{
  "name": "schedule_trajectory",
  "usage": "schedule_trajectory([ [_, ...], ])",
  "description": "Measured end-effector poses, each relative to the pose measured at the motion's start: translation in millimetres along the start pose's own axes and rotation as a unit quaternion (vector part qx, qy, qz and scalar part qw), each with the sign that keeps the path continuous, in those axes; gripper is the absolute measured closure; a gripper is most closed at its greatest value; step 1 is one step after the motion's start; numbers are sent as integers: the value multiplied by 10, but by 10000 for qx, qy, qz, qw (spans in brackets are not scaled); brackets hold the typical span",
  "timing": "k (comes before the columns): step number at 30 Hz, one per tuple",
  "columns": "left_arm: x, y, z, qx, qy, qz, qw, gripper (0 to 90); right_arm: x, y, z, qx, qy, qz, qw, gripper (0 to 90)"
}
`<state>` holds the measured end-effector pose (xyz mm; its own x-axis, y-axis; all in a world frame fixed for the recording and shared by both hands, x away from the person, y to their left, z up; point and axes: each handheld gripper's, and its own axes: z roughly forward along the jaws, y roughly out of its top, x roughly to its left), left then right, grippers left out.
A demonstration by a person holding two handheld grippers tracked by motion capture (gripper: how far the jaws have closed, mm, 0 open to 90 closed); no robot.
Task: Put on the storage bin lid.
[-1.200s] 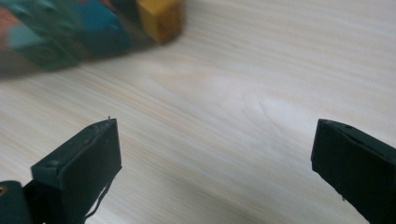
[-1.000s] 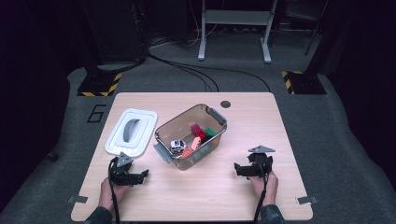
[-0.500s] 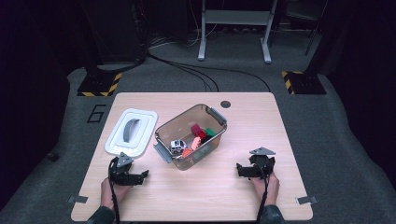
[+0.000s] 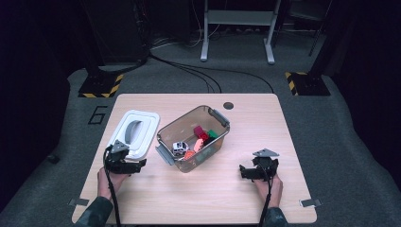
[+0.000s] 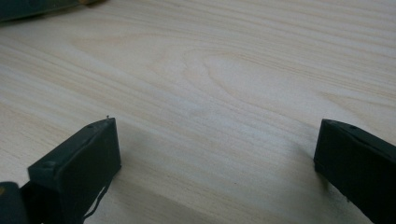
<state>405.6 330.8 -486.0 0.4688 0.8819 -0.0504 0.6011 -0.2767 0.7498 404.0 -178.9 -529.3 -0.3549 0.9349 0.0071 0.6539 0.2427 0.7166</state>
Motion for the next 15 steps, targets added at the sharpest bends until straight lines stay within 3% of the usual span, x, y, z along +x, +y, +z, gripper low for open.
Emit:
schedule_trajectory([
  [5,141,92,45,57,12,-188,9998,107,-1,1,3,-8,8,-8,10000,0],
  [8,237,156,79,123,83,-197,9997,106,-2,2,3,-6,11,-9,10000,0],
  [15,544,314,207,260,192,-504,9982,105,-1,3,4,-6,12,-9,10000,0],
])
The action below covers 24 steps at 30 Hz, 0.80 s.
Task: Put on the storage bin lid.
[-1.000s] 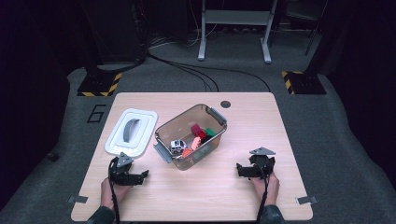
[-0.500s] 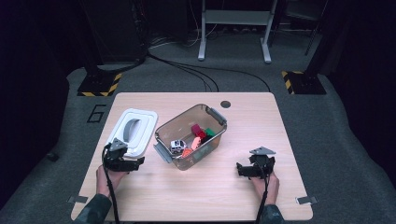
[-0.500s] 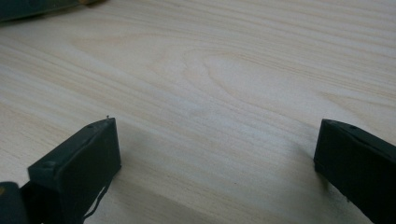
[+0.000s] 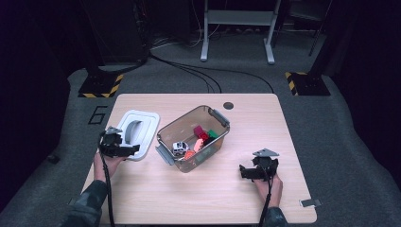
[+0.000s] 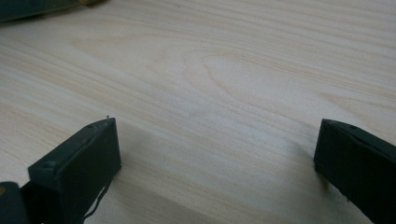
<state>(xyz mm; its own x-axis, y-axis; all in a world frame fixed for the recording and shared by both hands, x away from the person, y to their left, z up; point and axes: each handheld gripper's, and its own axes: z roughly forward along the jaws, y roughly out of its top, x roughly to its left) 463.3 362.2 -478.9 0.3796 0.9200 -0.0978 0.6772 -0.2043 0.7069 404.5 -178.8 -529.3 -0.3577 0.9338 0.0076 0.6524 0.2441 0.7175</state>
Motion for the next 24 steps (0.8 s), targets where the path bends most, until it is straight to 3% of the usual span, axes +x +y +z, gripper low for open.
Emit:
schedule_trajectory([
  [5,155,106,135,51,45,-295,9995,104,1,1,1,1,0,4,10000,0],
  [6,174,123,152,74,46,-324,9994,105,1,1,1,1,0,4,10000,0],
  [7,194,136,172,111,89,-187,9997,110,0,1,1,3,2,0,10000,0],
  [9,216,162,265,182,0,-323,9993,147,-1,2,2,0,4,-16,10000,0],
  [11,240,186,307,184,39,-350,9992,180,-1,2,3,-3,4,-14,10000,0],
  [12,252,203,341,187,37,-392,9991,216,-1,2,2,-1,6,-16,10000,0],
  [14,250,209,389,244,229,-289,9990,320,-1,3,2,0,3,-17,10000,0],
  [16,241,199,461,357,353,-264,9984,370,-1,3,2,2,3,-18,10000,0],
  [20,252,183,498,171,573,-401,9974,578,-1,3,2,3,4,-21,10000,0],
  [21,262,180,489,179,503,-432,9976,629,3,5,1,11,2,3,10000,0],
  [24,270,171,475,160,475,-483,9976,655,4,5,1,14,2,11,10000,0],
])
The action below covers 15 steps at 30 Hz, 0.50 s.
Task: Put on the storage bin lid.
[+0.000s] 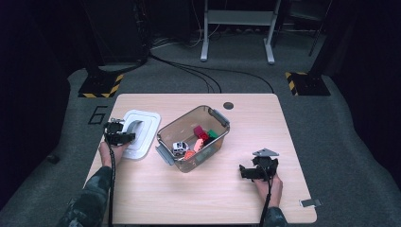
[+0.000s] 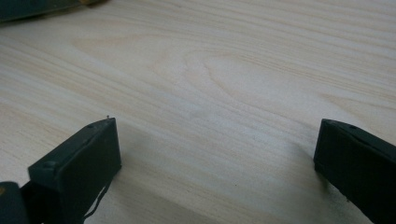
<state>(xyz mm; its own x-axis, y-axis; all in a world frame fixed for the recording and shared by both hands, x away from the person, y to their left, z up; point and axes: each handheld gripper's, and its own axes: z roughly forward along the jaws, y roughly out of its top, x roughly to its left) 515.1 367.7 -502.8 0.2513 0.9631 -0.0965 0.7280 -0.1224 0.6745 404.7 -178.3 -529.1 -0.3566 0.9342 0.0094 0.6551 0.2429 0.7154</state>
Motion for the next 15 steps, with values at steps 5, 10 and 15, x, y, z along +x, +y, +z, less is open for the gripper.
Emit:
schedule_trajectory([
  [5,-6,5,-103,-55,-130,45,9999,667,-4,-1,1,-14,12,-33,10000,1],
  [10,-34,41,-248,-205,-153,163,9995,668,-1,0,1,-10,10,-13,10000,2],
  [15,-59,70,-363,-244,-212,268,9991,668,-5,-2,2,-20,13,-41,10000,2],
])
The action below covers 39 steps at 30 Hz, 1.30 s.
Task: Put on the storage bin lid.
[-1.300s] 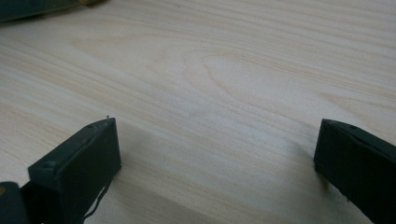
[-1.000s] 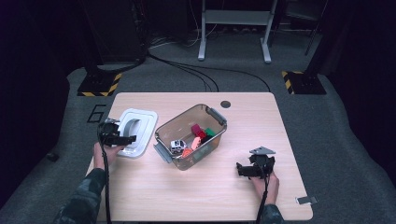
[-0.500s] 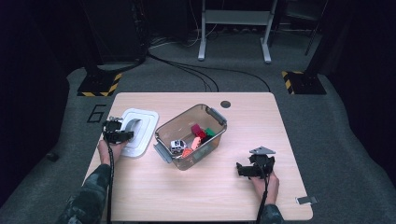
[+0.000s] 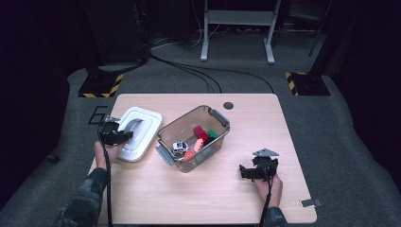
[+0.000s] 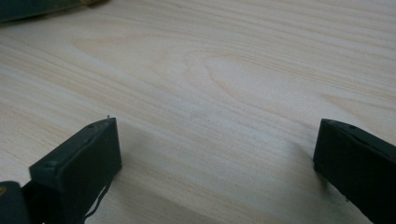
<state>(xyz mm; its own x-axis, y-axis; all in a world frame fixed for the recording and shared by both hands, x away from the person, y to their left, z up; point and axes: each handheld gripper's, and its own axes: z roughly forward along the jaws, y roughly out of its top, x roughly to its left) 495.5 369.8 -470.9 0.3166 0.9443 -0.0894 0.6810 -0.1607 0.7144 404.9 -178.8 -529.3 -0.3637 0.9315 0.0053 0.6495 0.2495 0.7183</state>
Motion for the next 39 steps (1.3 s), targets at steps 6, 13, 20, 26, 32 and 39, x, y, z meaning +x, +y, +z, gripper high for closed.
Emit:
schedule_trajectory([
  [6,-16,134,-124,-123,-74,37,9999,668,5,2,-1,11,-6,36,10000,2],
  [13,-26,323,-261,-184,-110,184,9996,669,-3,-1,-2,-22,-9,31,10000,9],
  [20,-66,481,-357,-218,-165,275,9992,669,-5,1,0,-18,-15,2,10000,10],
  [26,-148,623,-468,-301,-270,408,9983,669,-5,2,0,-20,-21,11,10000,10],
  [32,-236,768,-566,-330,-344,561,9973,668,-6,1,-1,-22,-19,22,10000,15],
  [39,-360,875,-656,-374,-456,622,9963,668,-5,1,-2,-26,-25,33,10000,15],
])
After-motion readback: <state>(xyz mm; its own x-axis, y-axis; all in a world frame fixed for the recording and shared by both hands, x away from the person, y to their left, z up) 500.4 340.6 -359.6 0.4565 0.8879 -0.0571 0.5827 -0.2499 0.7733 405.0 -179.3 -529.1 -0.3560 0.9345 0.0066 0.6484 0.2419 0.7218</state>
